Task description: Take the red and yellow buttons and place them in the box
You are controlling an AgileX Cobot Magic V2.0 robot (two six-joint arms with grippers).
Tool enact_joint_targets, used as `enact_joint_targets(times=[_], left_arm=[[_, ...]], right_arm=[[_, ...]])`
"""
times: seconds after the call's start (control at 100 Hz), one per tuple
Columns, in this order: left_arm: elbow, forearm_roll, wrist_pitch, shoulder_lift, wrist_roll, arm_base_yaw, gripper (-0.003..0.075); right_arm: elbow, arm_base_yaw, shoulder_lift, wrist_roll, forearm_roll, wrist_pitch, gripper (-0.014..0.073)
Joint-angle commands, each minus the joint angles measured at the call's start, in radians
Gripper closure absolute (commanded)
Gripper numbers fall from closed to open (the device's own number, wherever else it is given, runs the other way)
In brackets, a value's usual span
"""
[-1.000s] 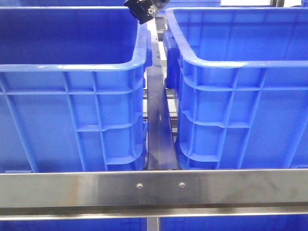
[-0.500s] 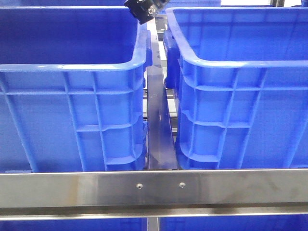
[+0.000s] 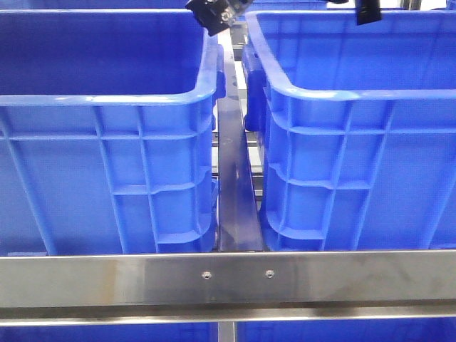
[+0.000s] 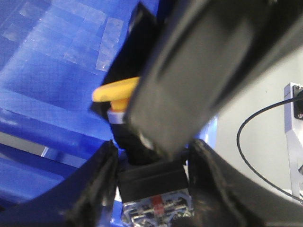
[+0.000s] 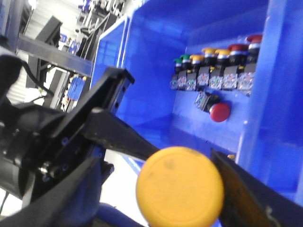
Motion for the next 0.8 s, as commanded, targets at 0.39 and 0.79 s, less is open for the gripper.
enact_joint_targets(times=[0.39, 0.79], left_arm=[[-0.027, -0.065, -0.026, -0.042, -0.001, -0.008, 0.0544], [-0.029, -0.055, -0.025, -0.042, -0.003, -0.008, 0.0085]], right_arm=[[-0.034, 0.0, -0.027, -0.015, 0.066, 0.03, 0.0349], [-0.034, -0.009, -0.028, -0.023, 0.066, 0.038, 0.0355]])
